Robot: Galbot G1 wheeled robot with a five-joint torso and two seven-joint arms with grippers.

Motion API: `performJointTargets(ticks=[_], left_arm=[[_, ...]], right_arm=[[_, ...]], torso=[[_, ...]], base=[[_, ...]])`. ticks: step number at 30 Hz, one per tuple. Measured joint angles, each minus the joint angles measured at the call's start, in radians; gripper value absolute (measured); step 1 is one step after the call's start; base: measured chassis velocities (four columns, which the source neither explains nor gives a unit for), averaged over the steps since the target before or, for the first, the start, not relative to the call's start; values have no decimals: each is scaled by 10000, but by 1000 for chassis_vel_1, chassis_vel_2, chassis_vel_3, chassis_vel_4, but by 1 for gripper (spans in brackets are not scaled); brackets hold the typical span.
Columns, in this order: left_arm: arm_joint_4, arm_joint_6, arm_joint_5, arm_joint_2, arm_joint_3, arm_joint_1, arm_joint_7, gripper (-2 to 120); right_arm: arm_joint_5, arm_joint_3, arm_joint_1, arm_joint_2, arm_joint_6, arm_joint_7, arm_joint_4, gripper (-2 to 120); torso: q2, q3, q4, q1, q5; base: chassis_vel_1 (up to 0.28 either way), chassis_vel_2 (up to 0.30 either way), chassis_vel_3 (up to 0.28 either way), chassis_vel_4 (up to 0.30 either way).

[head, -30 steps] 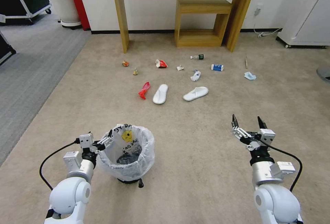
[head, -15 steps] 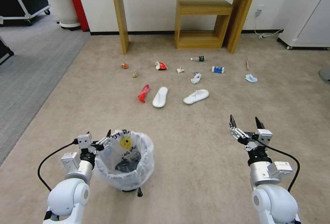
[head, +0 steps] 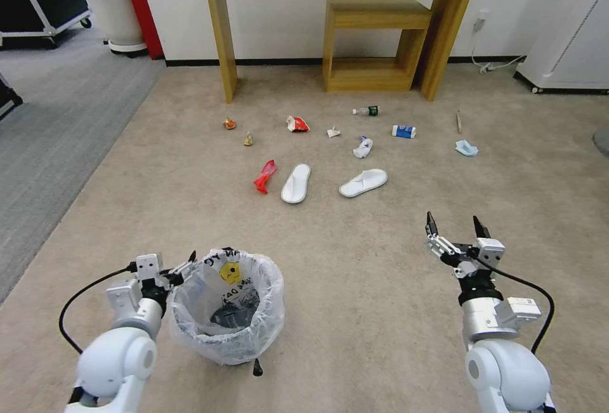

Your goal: Pick up the trash bin and place the garbage on the floor into it.

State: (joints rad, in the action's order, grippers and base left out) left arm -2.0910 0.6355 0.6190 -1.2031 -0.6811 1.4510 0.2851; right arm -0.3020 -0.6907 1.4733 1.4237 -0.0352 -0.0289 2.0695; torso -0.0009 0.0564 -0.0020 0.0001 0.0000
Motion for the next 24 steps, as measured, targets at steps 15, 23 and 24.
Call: performJointTargets(ticks=[15, 23, 24], left_arm=[[-875, 1084, 3339, 849, 504, 539, 2479, 100], [-130, 1050, 3391, 807, 844, 359, 2488, 100], [-130, 1050, 3391, 807, 844, 359, 2488, 100]], right_arm=[[-226, -100, -160, -64, 34, 68, -158, 100], [-379, -138, -163, -67, 177, 177, -72, 100], [-379, -138, -163, -67, 177, 177, -72, 100]], torso=[[0, 0, 0, -1, -1], [0, 0, 0, -1, -1], [0, 0, 0, -1, -1]], base=[[0, 0, 0, 0], [0, 0, 0, 0], [0, 0, 0, 0]])
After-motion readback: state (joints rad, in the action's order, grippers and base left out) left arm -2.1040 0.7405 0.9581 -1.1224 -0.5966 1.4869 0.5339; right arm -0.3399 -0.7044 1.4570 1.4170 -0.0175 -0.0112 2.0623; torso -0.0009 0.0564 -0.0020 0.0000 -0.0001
